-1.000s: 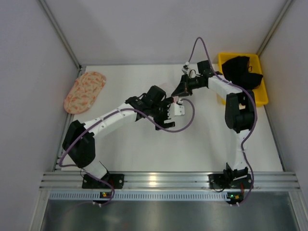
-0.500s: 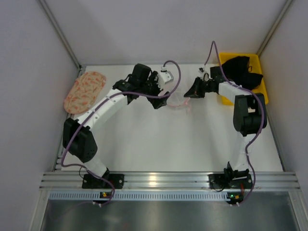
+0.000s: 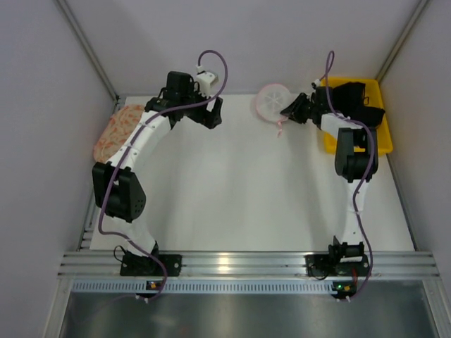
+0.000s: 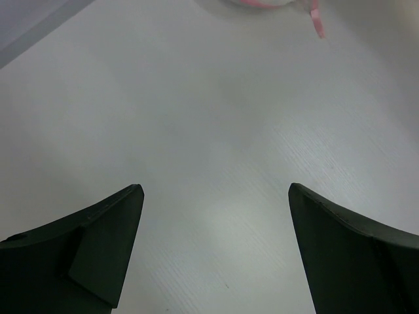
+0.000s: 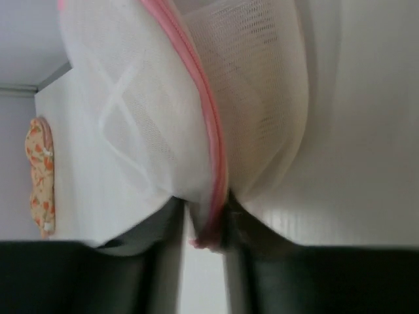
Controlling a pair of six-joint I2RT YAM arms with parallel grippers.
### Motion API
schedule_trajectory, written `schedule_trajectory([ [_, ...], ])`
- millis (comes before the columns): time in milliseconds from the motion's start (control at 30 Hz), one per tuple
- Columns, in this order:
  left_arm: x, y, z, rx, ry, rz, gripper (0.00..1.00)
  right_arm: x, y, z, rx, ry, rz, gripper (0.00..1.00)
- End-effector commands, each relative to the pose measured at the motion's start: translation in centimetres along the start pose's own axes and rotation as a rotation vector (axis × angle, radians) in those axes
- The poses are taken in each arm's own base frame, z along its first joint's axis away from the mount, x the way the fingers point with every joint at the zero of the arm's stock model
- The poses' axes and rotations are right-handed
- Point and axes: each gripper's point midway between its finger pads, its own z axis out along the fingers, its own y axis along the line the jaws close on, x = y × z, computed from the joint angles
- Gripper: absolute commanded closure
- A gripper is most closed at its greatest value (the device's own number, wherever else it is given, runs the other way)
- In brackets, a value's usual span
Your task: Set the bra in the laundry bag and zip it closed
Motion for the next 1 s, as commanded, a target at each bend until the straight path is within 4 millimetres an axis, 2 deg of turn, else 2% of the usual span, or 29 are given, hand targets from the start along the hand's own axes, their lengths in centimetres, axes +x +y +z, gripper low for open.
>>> schedule_trajectory([
  [0,-0.2,1.6,-0.4,-0.035,0.011,-0.103,0.02,-2.7,0.8,-0.1,-0.024,-0.066,-0.029,0.59],
  [33,0.0,2.4,-0.4,-0.042,0.019,-0.144,0.02,-2.8,1.2,-0.6,-0.026,-0.064,-0.048,0.39],
  [67,0.2,2.7,-0.5,-0.048,0.021,-0.168,0.02,-3.0,1.6,-1.1,-0.025,-0.063,-0.057,0.39],
  [100,0.3,3.2,-0.2,-0.062,0.028,-0.212,0.02,-2.5,1.6,-1.6,-0.016,-0.049,-0.059,0.21],
  [133,0.4,3.6,-0.1,-0.072,0.030,-0.234,0.02,-3.3,2.9,-2.8,-0.029,-0.069,-0.079,0.16],
  [200,0.8,4.6,0.3,-0.083,0.049,-0.262,0.02,-3.5,3.5,-4.3,-0.033,-0.078,-0.112,0.06],
  [233,0.8,4.8,0.4,-0.090,0.050,-0.303,0.02,-3.9,4.8,-6.0,-0.032,-0.082,-0.120,0.02],
  [300,1.0,5.4,0.5,-0.105,0.050,-0.322,0.02,-4.0,5.7,-7.7,-0.036,-0.079,-0.170,0.01],
  [333,1.1,5.7,0.6,-0.110,0.053,-0.327,0.02,-4.6,7.4,-9.3,-0.052,-0.097,-0.202,0.01],
  [367,1.3,5.9,0.6,-0.116,0.056,-0.330,0.02,-4.2,7.7,-10.0,-0.051,-0.075,-0.218,0.01],
  [433,2.3,6.3,1.2,-0.131,0.083,-0.323,0.02,-3.6,9.8,-11.8,-0.112,-0.042,-0.251,0.00],
  [467,2.7,6.4,1.4,-0.137,0.095,-0.325,0.02,-2.5,9.7,-12.4,-0.104,0.007,-0.256,0.01],
  [533,3.7,6.5,1.7,-0.143,0.121,-0.317,0.02,-1.6,10.7,-14.0,-0.134,0.046,-0.294,0.00],
  [567,4.0,7.0,1.7,-0.175,0.129,-0.315,0.02,-1.2,10.6,-14.5,-0.128,0.056,-0.361,0.01],
  [600,4.2,7.3,1.5,-0.195,0.134,-0.315,0.02,0.0,9.9,-15.1,-0.088,0.092,-0.380,0.01],
  [633,4.4,7.6,1.5,-0.216,0.139,-0.319,0.02,-0.1,10.8,-16.4,-0.087,0.078,-0.441,0.01],
  [667,4.6,8.3,1.1,-0.262,0.144,-0.318,0.02,0.5,9.8,-16.8,-0.052,0.086,-0.523,0.01],
  [700,4.6,8.5,1.0,-0.276,0.144,-0.315,0.02,1.4,9.7,-17.4,-0.037,0.107,-0.551,0.01],
  [733,4.9,8.7,0.8,-0.289,0.150,-0.315,0.02,1.4,10.5,-18.8,-0.040,0.087,-0.594,0.00],
  [767,4.9,8.7,0.5,-0.297,0.151,-0.310,0.02,2.5,9.4,-19.2,-0.028,0.111,-0.647,0.01],
  [867,6.1,7.7,0.4,-0.261,0.176,-0.311,0.02,4.0,8.8,-21.1,0.006,0.128,-0.734,0.01],
  [900,6.0,7.0,0.0,-0.236,0.169,-0.312,0.02,5.4,7.7,-21.2,0.016,0.161,-0.737,0.01],
  [933,7.0,6.6,-0.1,-0.227,0.188,-0.319,0.02,5.8,7.8,-22.1,0.019,0.160,-0.758,0.00],
  [967,7.1,6.4,-0.5,-0.221,0.191,-0.291,0.02,6.8,6.9,-22.3,0.027,0.184,-0.786,0.01],
])
